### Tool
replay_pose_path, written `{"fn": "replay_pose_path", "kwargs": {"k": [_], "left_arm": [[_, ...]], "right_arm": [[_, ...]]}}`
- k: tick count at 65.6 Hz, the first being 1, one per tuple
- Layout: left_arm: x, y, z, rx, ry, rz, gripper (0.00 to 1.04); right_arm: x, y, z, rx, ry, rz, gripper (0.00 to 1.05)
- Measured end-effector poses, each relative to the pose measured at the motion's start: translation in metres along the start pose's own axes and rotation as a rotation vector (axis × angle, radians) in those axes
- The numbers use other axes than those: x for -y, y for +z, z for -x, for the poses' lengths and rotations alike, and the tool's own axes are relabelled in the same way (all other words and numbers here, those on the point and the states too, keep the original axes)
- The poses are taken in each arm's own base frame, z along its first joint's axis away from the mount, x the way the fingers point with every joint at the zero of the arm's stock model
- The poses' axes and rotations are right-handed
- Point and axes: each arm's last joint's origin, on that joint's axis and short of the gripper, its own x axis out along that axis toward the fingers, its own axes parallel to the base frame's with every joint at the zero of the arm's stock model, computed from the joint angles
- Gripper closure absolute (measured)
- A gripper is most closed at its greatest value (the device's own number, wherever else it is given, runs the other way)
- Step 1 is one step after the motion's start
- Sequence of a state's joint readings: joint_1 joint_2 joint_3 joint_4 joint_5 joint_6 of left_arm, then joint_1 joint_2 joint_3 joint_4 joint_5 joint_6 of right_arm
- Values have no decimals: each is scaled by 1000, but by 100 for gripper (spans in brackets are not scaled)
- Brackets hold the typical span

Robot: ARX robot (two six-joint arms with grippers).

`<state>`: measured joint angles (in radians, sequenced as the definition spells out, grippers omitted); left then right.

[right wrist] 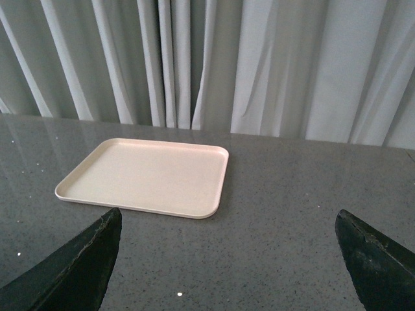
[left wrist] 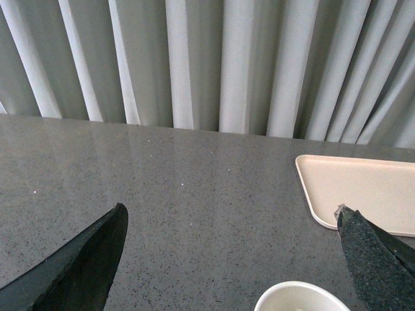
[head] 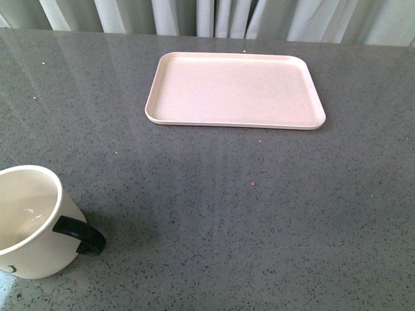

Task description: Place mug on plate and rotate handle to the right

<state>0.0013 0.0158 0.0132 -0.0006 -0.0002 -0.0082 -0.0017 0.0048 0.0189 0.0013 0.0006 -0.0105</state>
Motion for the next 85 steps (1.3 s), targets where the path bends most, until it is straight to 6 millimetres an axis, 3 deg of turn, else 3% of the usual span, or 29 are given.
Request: {"fn": "replay_pose_path", "kwargs": {"k": [37, 43, 48, 59, 72, 85], "left_arm": [[0, 0, 0, -2, 5, 0, 9], [-1, 2, -3, -317, 196, 74, 9], [-3, 8, -20, -479, 268, 73, 9], [0, 17, -68, -592, 135, 52, 9], [2, 6, -94, -699, 45, 29, 9], [5, -7, -105, -758, 11, 33, 9]], "right_arm": [[0, 0, 0, 0, 0, 0, 9], [0, 0, 0, 0, -1, 0, 9], [0, 0, 0, 0, 0, 0, 9], [0, 0, 0, 0, 0, 0, 9], [0, 0, 0, 0, 0, 0, 9], [0, 0, 0, 0, 0, 0, 9]]}}
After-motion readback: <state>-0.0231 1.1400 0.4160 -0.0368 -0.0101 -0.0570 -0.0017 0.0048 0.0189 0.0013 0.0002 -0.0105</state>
